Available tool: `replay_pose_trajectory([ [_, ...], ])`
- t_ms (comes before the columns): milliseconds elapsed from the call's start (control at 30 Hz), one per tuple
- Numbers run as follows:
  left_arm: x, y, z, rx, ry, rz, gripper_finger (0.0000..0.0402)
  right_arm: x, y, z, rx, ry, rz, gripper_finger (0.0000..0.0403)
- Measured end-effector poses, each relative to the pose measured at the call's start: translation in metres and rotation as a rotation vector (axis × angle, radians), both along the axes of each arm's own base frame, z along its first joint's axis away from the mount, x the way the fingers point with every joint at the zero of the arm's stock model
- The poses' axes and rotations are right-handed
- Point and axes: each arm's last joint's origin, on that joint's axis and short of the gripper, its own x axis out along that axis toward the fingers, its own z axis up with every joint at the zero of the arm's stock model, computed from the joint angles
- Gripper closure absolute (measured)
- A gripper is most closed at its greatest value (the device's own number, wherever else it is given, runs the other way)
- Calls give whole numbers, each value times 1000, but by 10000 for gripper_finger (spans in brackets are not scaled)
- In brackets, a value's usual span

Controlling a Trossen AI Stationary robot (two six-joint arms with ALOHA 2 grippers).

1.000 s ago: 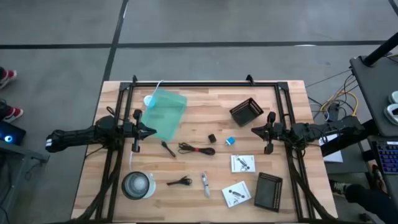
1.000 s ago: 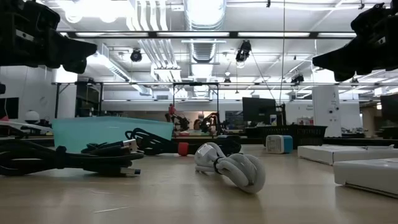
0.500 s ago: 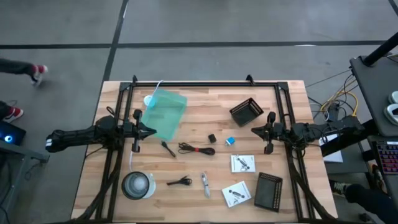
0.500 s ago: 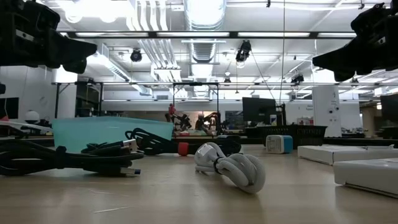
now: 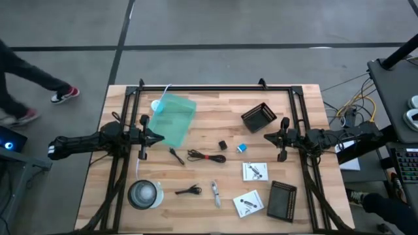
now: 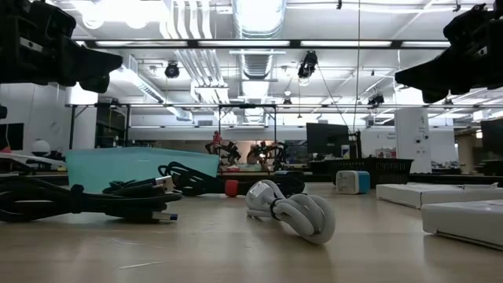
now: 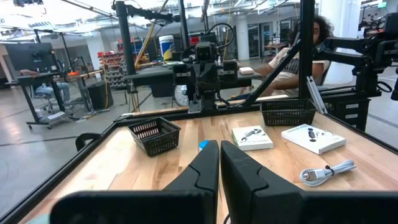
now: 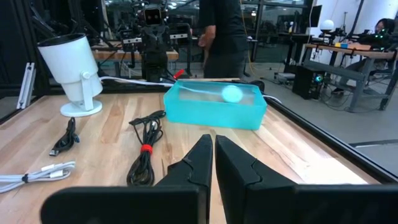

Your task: Pick and place items into bin

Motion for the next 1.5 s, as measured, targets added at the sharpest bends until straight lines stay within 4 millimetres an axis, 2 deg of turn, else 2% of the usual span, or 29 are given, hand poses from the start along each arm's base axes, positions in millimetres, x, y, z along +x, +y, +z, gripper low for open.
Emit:
replay_pose_trajectory([
  [1300,0,0,1,0,-8,0,401,0,0,0,9,-2,0,394],
  [1500,0,0,1,-11,-7,0,401,0,0,0,77,-19,-2,394],
])
